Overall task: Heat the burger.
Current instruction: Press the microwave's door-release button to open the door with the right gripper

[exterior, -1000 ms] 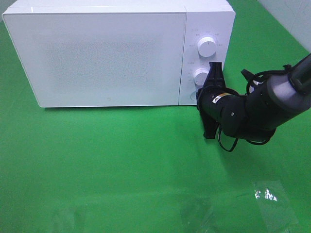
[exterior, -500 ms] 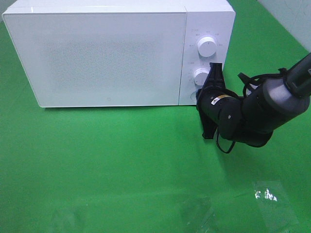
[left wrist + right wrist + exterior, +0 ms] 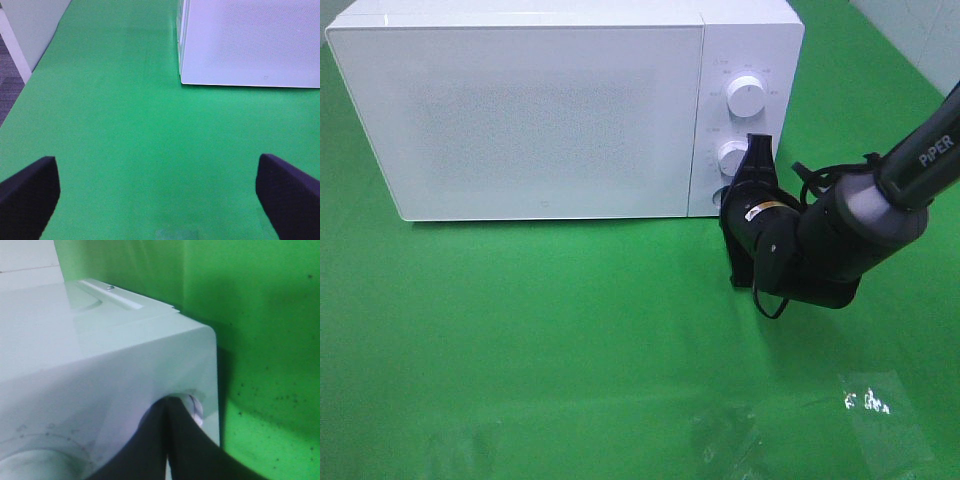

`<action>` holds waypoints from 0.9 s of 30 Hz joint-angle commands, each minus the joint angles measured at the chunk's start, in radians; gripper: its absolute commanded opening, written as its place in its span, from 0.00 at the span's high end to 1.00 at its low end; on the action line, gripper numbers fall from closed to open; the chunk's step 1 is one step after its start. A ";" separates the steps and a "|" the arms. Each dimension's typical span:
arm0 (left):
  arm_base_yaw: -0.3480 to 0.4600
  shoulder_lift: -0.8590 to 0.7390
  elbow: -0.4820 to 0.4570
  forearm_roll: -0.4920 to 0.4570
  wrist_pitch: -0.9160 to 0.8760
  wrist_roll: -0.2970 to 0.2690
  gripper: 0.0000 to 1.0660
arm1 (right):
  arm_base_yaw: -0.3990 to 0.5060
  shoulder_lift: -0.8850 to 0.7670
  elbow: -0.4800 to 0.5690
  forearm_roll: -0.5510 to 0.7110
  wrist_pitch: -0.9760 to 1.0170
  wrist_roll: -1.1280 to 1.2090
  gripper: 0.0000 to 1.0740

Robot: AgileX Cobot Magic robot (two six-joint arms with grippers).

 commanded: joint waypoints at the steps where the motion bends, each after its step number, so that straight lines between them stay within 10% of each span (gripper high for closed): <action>1: 0.003 -0.018 0.004 0.000 -0.008 -0.002 0.06 | -0.034 -0.010 -0.076 0.073 -0.246 -0.083 1.00; 27: 0.003 -0.018 0.004 0.000 -0.008 -0.002 0.06 | -0.026 0.048 -0.177 0.105 -0.280 -0.118 1.00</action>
